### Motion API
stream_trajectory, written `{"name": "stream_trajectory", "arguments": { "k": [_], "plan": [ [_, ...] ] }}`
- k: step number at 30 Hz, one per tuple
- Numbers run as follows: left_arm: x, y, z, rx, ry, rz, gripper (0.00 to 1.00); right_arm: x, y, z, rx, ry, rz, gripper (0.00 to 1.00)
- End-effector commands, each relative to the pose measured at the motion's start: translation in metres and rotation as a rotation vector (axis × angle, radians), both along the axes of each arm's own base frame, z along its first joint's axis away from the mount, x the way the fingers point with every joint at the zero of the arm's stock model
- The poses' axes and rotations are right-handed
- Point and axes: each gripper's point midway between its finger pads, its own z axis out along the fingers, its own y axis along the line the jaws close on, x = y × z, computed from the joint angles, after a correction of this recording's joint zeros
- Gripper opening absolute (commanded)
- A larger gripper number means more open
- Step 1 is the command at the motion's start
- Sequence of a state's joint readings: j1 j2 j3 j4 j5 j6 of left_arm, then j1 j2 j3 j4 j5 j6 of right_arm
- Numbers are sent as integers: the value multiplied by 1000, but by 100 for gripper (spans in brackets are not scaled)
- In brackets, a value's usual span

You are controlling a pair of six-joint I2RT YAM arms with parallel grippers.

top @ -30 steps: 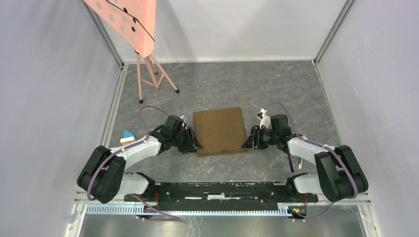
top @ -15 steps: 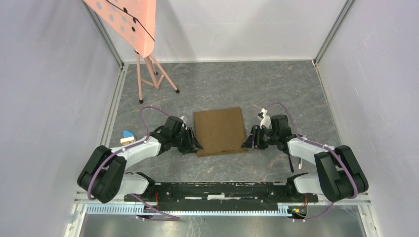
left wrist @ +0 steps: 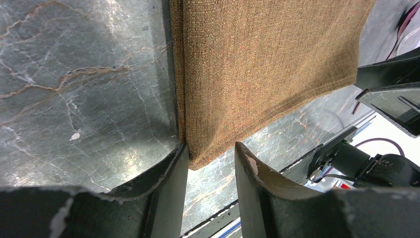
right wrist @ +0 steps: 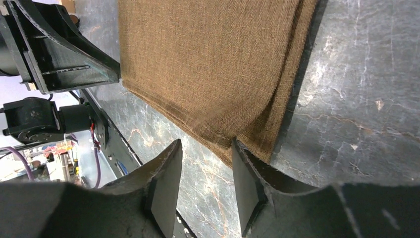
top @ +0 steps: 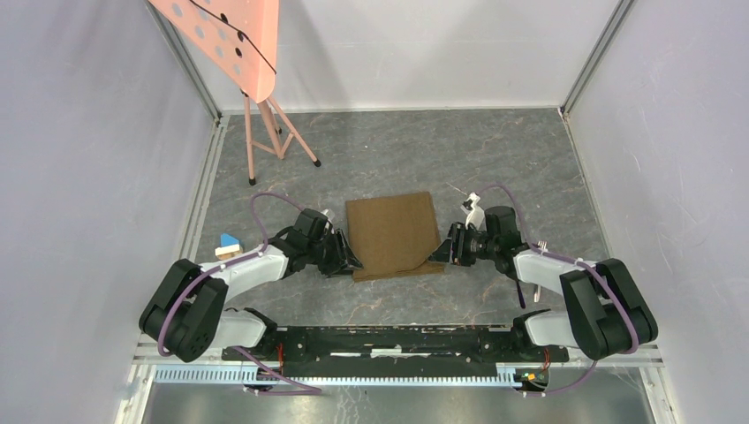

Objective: Fold the napkin into a case and place the utensils inside
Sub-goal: Pick up the top corner of the square-folded napkin from the center of the board.

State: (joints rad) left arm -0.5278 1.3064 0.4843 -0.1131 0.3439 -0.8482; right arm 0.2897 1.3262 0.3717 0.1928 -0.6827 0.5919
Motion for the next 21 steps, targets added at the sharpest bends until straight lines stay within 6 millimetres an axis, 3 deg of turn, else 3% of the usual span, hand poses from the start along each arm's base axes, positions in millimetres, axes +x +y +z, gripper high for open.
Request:
{"name": "stream_trajectory", "arguments": {
  "k": [1,9,17,21],
  "plan": [
    [2,-6,8,-46,-5,10,46,0,-1,-4,22,6,-55,50],
    [0,-5,10,-49,-7,10,46,1,1,0,132,29,-176,52],
    [0,-5,11,-52,-12,9,46,11,6,18,193,-5,-197,52],
    [0,-5,11,-53,-11,9,46,10,3,16,188,-2,-215,51]
  ]
}}
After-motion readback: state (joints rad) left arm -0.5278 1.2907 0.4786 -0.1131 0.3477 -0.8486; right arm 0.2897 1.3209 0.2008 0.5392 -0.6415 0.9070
